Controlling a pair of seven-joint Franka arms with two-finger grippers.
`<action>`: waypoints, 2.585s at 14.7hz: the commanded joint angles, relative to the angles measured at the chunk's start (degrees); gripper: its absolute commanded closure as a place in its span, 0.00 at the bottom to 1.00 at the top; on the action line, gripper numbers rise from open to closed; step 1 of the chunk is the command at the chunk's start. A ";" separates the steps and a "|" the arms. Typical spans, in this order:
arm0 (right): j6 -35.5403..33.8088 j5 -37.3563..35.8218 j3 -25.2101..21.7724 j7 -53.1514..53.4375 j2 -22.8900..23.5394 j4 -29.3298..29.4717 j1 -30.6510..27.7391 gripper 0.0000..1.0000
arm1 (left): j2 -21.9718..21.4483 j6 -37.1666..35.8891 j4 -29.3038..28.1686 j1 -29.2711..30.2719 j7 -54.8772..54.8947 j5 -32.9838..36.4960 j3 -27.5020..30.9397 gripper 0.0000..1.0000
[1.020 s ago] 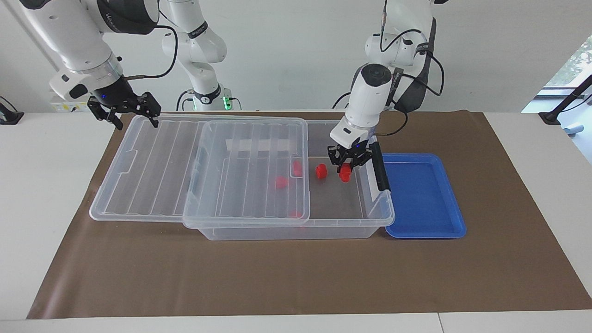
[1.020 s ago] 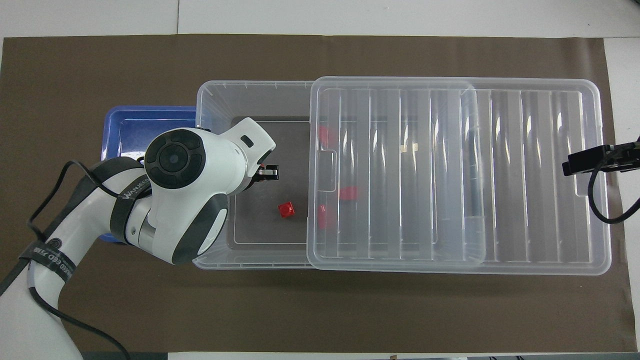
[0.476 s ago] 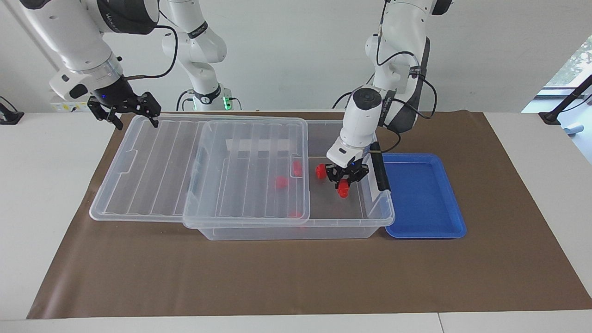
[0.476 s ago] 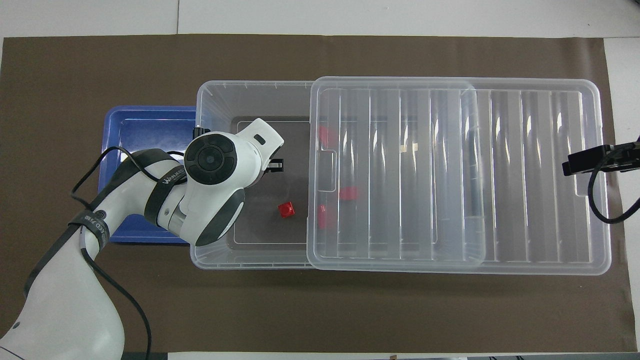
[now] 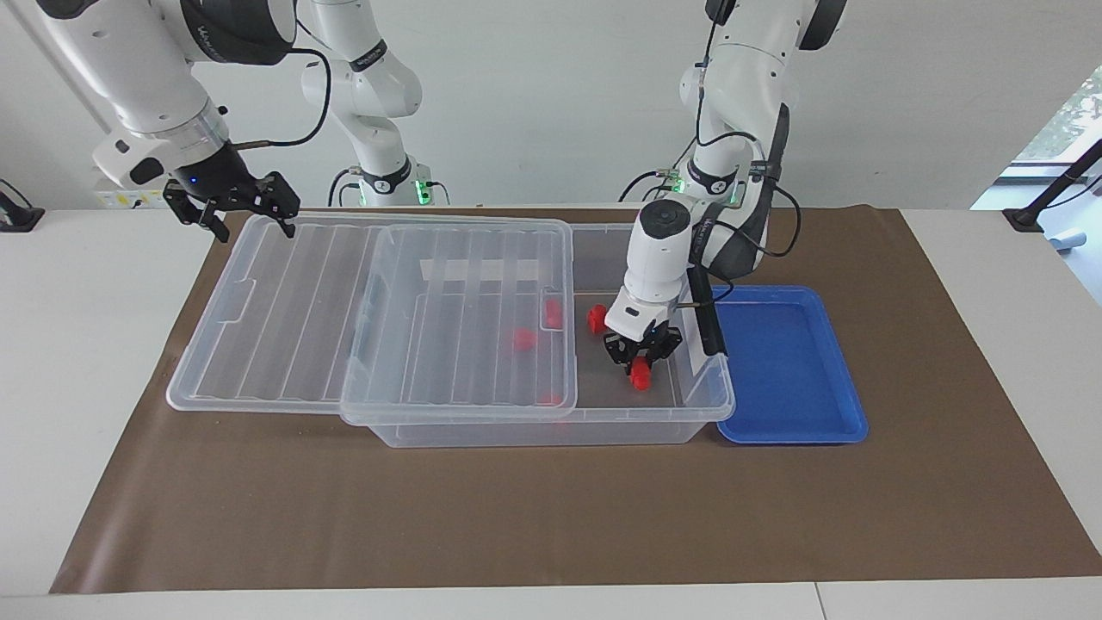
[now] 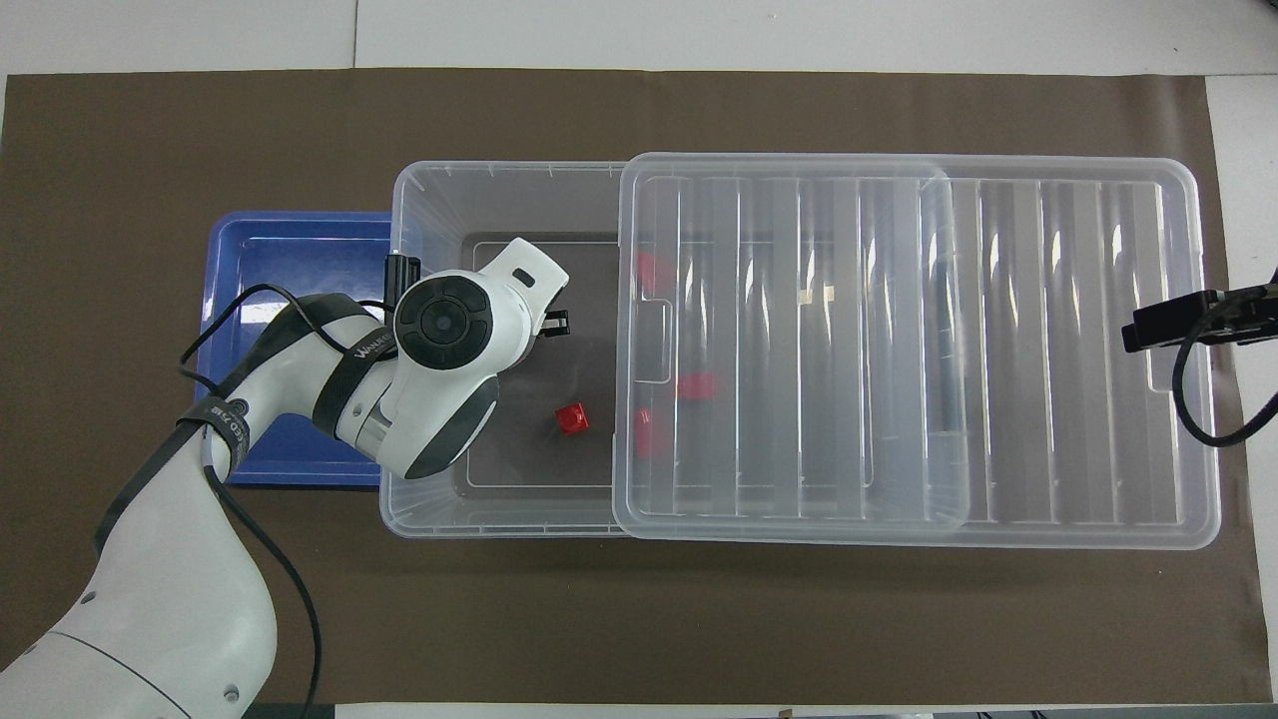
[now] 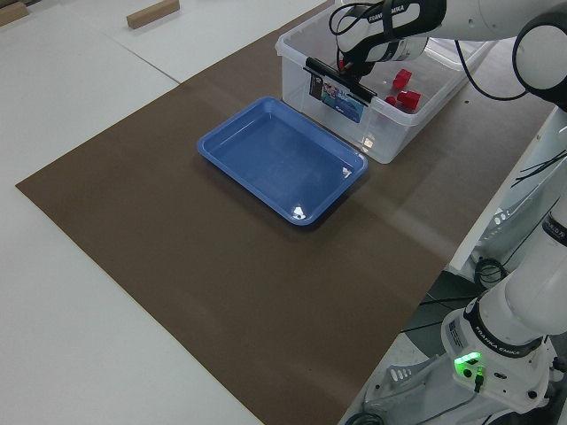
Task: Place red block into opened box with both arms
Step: 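Carry the red block with the left gripper over the open box, then open the left gripper to drop the red block into the box, then withdraw the left gripper while the right gripper pushes the lid back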
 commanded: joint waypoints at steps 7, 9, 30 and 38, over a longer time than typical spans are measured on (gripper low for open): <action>1.69 -0.75 -0.18 -1.68 -1.31 -2.52 -2.60 1.00 | 0.76 2.64 -0.15 -0.21 -3.22 1.56 0.46 0.05; 4.59 -0.75 -0.26 -5.88 -2.19 -5.24 -4.71 1.00 | -0.29 2.03 -0.15 -0.21 -3.13 1.56 0.38 0.00; 24.91 -0.75 -0.26 -16.37 2.02 -17.21 -12.54 1.00 | -24.64 -27.40 1.96 9.79 26.73 -14.26 1.34 0.00; 24.73 -0.66 0.00 -12.67 1.76 -17.73 -8.69 1.00 | -23.94 -39.01 12.15 20.26 39.67 -14.70 1.43 0.00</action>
